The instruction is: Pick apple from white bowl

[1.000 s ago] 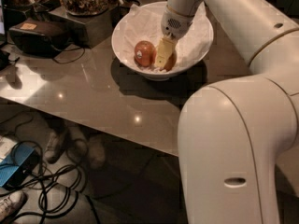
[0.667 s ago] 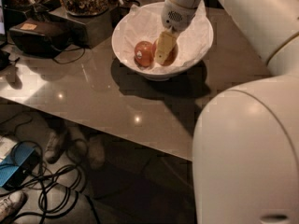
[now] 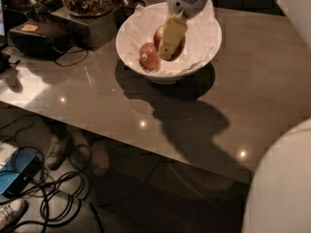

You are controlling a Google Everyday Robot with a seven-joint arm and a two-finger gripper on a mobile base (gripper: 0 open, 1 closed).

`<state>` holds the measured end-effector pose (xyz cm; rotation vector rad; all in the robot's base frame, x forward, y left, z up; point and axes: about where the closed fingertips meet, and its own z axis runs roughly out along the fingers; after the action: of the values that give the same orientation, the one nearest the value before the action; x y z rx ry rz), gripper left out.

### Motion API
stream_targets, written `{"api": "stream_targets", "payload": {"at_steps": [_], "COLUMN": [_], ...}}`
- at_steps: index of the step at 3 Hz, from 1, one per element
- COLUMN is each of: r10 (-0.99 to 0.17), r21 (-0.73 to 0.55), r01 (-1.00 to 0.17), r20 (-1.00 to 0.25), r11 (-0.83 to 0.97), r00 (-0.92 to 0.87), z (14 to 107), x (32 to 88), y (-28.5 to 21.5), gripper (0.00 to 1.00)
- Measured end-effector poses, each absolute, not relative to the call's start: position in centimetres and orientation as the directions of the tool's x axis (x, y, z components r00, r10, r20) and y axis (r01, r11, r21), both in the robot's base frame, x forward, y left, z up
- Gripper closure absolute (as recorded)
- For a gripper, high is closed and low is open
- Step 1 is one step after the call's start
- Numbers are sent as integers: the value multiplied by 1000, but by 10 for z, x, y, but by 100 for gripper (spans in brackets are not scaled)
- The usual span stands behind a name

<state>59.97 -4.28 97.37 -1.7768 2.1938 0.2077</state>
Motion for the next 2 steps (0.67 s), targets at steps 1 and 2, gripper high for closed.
{"api": "stream_targets", "payload": {"at_steps": [1, 2], "r10": [-938, -941], "r21": [-99, -134], "r01": [-989, -991], "r20": [-340, -337], "r11": [109, 15], "r00": [-69, 31], "z": [999, 1016], "x": [566, 537], "y": [-28, -15], "gripper": [100, 100]}}
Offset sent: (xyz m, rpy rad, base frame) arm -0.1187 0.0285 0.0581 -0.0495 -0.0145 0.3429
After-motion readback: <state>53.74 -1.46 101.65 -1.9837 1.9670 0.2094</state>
